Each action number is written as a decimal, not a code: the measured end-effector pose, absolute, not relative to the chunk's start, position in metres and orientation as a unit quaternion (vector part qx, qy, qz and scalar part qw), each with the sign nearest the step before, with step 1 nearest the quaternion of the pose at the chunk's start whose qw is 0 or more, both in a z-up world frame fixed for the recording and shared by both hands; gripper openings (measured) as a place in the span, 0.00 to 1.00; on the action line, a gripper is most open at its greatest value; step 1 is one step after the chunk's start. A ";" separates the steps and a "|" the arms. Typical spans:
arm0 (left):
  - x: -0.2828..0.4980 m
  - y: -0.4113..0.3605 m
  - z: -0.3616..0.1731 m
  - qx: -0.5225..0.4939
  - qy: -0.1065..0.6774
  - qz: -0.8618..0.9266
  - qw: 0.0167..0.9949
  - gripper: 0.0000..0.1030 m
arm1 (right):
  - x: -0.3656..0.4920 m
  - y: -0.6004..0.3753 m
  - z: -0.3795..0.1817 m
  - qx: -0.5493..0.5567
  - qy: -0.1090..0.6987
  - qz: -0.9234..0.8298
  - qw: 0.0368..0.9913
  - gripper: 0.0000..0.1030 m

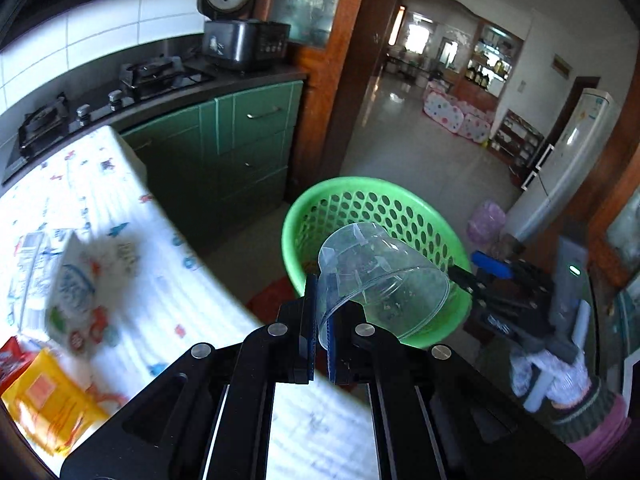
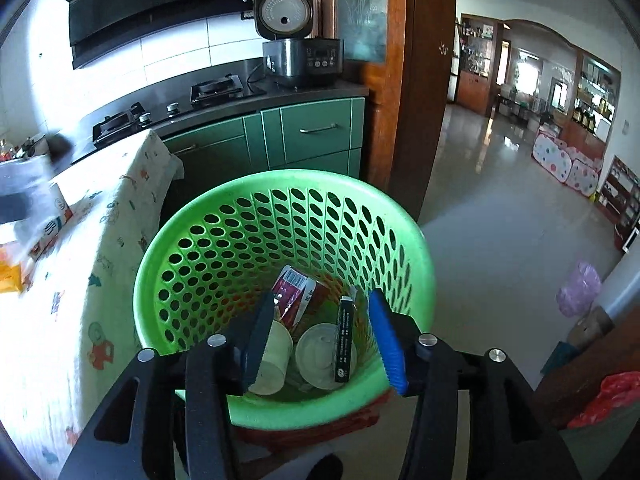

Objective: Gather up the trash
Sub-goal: 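Drop the tube box into the wastebasket while the left tool carries the clear cup there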

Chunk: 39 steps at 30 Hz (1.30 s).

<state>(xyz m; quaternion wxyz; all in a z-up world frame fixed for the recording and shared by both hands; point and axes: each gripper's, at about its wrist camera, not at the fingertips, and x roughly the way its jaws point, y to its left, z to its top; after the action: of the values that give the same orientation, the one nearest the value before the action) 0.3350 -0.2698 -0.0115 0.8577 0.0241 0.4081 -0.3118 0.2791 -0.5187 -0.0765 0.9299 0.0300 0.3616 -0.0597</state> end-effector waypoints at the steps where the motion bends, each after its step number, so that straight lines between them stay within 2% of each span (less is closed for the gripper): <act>1: 0.337 -0.276 -0.014 0.027 0.410 -0.314 0.856 0.03 | 0.274 -0.519 -0.075 0.028 0.358 -0.060 0.931 0.49; 15: 0.363 -0.346 -0.047 0.048 0.441 -0.322 0.836 0.05 | 0.223 -0.528 -0.076 0.051 0.346 -0.055 0.935 0.57; 18: 0.365 -0.347 -0.054 0.043 0.448 -0.323 0.833 0.14 | 0.219 -0.528 -0.079 0.059 0.348 -0.054 0.934 0.57; 23: 0.361 -0.340 -0.052 0.032 0.437 -0.325 0.838 0.40 | 0.215 -0.524 -0.081 0.062 0.350 -0.050 0.933 0.57; 27: 0.348 -0.327 -0.039 0.042 0.424 -0.319 0.846 0.42 | 0.214 -0.514 -0.078 0.064 0.348 -0.044 0.934 0.57; 29: 0.344 -0.316 -0.033 0.040 0.419 -0.314 0.851 0.48 | 0.214 -0.507 -0.075 0.065 0.347 -0.036 0.935 0.58; 35: 0.314 -0.265 -0.012 0.043 0.393 -0.288 0.872 0.56 | 0.210 -0.474 -0.061 0.061 0.332 0.002 0.941 0.66; 39: 0.298 -0.224 0.000 0.049 0.381 -0.258 0.887 0.56 | 0.212 -0.444 -0.051 0.052 0.326 0.038 0.943 0.72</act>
<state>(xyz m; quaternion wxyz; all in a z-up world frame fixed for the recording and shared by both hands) 0.2983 -0.2241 -0.0002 0.8865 0.0488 0.3812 -0.2576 0.2119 -0.4442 -0.0509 0.9433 0.0522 0.3258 0.0379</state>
